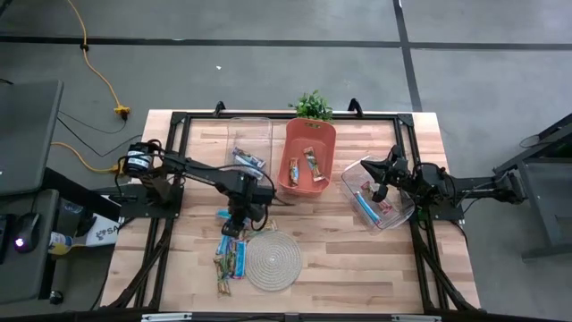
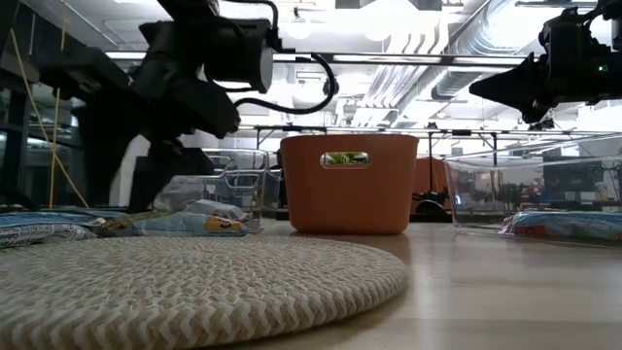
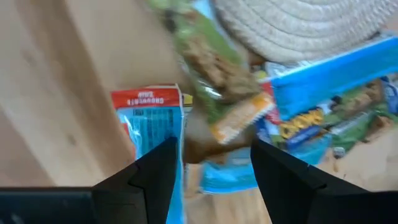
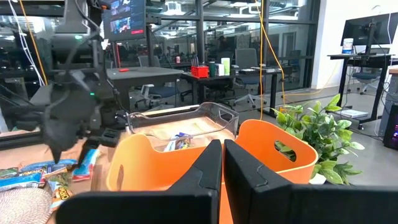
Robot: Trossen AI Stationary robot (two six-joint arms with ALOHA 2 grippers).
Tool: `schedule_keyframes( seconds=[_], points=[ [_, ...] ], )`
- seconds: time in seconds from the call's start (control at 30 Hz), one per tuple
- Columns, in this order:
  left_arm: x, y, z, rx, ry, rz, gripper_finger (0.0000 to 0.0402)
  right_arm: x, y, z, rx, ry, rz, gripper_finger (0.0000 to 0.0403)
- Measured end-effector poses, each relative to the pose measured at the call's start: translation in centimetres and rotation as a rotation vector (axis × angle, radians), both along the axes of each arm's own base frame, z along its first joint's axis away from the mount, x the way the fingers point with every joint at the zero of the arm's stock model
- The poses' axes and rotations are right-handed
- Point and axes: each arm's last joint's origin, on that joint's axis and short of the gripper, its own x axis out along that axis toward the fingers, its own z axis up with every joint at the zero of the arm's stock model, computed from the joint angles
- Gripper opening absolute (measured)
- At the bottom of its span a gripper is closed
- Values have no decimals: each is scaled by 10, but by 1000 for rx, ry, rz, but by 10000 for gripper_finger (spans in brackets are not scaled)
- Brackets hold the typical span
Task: Pick and place Granola Bars by type
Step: Put the red granola bar into the right transparent bin
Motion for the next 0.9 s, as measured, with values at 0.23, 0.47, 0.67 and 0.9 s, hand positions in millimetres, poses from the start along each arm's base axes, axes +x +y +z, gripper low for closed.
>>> schedule_keyframes(
  seconds=[0.23, 0.47, 0.67, 0.9],
  points=[
    [-1, -31, 11, 11, 9, -65, 202, 0, 0, 0, 0, 0, 0, 0],
    [3, -48, 29, 306, -73, -188, 202, 0, 0, 0, 0, 0, 0, 0],
    [5, -49, 23, 383, -127, -230, 202, 0, 0, 0, 0, 0, 0, 0],
    [-1, -46, 14, 423, -103, -277, 202, 0, 0, 0, 0, 0, 0, 0]
  ],
)
